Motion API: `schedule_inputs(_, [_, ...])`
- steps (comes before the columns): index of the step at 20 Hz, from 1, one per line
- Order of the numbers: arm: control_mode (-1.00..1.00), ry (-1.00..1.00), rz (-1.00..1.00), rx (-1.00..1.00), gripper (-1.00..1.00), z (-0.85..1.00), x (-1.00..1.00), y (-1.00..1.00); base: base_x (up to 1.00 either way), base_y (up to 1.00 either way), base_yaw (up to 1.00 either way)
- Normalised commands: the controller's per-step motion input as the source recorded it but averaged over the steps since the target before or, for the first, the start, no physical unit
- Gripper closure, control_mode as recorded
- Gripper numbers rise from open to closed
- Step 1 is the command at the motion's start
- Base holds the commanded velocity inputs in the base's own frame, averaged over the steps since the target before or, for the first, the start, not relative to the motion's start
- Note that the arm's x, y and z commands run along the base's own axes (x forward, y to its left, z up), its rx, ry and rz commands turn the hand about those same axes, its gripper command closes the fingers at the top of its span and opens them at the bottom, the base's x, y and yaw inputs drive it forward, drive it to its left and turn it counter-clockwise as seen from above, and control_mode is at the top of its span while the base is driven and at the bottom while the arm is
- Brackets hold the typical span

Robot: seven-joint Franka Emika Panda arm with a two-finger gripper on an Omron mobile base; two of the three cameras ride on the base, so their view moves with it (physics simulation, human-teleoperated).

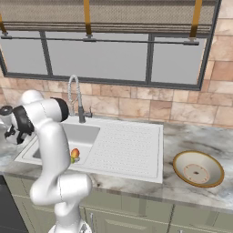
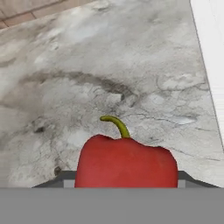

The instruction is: There is a mixed pile of frozen fruits and vegetables on the counter. Locate all the frozen vegetables and place the items in a bowl on the counter. Take all the frozen fruits and defrost them in a running sink.

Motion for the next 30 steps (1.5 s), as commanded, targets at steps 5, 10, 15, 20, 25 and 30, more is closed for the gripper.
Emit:
schedule_inputs(5, [-1.00,-0.06,0.00,0.00,1.00,0.68,-0.13,-0.44,0.00,0.00,0.00])
schedule_inputs(10, [-1.00,-0.01,-0.01,0.00,1.00,0.72,-0.42,-0.51,0.00,0.00,0.00])
schedule_inputs(15, [-1.00,0.00,-0.01,0.00,1.00,0.82,-0.44,-0.49,0.00,0.00,0.00])
schedule_inputs(20, [-1.00,0.01,-0.01,0.00,1.00,0.99,-0.12,-0.39,0.00,0.00,0.00])
schedule_inputs(25, [-1.00,0.01,0.00,0.00,1.00,1.00,-0.02,-0.29,0.00,0.00,0.00])
schedule_inputs(30, [-1.00,0.00,0.00,-0.01,1.00,0.87,-0.40,-0.16,0.00,0.00,0.00])
